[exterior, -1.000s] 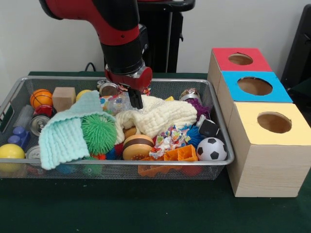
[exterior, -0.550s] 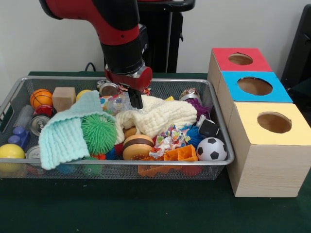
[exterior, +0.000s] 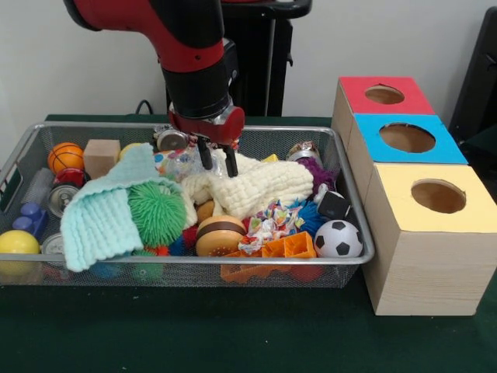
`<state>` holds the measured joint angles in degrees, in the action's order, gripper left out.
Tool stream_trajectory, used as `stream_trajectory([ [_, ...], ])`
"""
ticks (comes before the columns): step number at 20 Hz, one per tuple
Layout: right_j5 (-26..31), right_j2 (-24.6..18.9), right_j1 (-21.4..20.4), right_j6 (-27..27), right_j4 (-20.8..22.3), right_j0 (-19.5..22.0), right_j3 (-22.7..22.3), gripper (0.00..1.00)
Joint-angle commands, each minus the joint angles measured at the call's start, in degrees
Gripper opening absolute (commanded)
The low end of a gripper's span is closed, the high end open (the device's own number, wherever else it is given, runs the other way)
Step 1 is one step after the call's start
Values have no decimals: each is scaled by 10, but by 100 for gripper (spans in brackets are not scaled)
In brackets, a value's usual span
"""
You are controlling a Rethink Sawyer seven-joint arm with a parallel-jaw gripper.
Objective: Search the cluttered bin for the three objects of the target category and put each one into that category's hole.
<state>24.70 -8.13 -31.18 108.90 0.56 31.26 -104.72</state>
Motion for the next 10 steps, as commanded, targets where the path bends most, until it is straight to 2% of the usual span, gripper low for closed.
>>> stream_trajectory([
  [1,7,-14,25,39,10,-4,15,100],
  [10,-1,-10,26,38,14,-7,22,100],
])
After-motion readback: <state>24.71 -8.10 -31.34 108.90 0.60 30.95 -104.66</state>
